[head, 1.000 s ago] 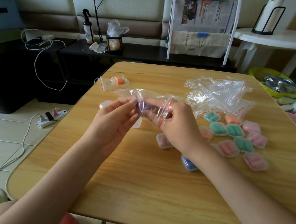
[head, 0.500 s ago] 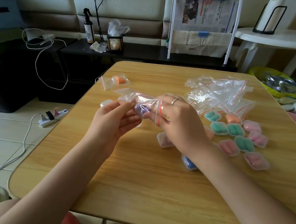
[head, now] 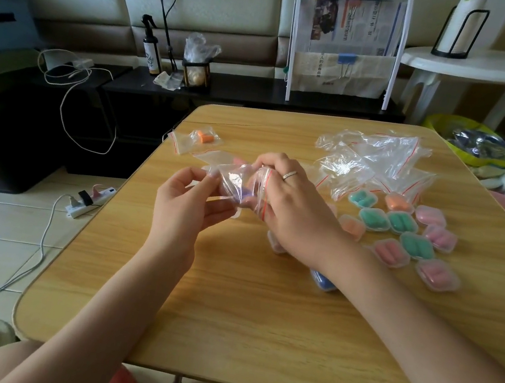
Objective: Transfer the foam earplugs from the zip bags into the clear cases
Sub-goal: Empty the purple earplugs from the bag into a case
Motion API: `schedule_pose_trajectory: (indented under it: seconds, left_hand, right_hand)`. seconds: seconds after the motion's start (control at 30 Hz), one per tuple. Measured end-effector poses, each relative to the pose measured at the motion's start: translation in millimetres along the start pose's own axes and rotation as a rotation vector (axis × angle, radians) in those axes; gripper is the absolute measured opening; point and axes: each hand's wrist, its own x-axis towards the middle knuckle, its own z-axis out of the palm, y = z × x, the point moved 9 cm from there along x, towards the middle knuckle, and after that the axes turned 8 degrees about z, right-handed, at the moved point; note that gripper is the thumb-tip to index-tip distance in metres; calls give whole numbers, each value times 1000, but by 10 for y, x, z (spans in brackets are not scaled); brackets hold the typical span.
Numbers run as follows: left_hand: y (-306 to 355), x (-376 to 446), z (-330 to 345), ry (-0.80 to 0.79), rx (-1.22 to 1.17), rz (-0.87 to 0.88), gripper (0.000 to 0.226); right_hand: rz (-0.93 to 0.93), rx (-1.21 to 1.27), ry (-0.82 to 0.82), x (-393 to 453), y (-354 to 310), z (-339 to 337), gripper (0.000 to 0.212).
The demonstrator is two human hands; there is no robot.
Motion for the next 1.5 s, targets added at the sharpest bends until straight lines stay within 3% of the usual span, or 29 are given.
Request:
schedule_pose_trajectory:
  seconds: [0.1,0.23,0.37,0.47,0.63,0.73,0.87,1.0,1.13,1.23,1.5]
  left_hand:
    - [-7,8,-19,22,1,12,13]
    - [8,40,-150,124,-52,-5,15]
    - [78,126,-383,247,-113,11,12]
    - [46,96,-281,171,-113,1,9]
    - [1,88,-183,104,-130,-20,22]
    - [5,77,-104,48,-124,-33,24]
    - [74,77,-72,1,120,55,28]
    - [204,50,-14,-44,549,284,9]
    - [196,54,8,-68,644,304,7]
    - [137,74,17,-112,793,292,15]
    - [92,73,67,-188,909,303,26]
  right_hand:
    - [43,12,-43,0,62,46,11]
    - [65,47,37,33,112,-87,26]
    - [201,272,114,98,344,-315,18]
    - [248,390,23,100,364,-274,14]
    - [241,403,-222,32,156,-22,13]
    - [261,447,-252,19,136,-17,16]
    - [332,412,-24,89,381,-263,13]
    - [473,276,214,102,903,-600,7]
    - [683,20,131,-39,1487,-482,15]
    - [757,-136,50,-97,1528,-421,23]
    - [623,-256,213,-5,1218,-631,27]
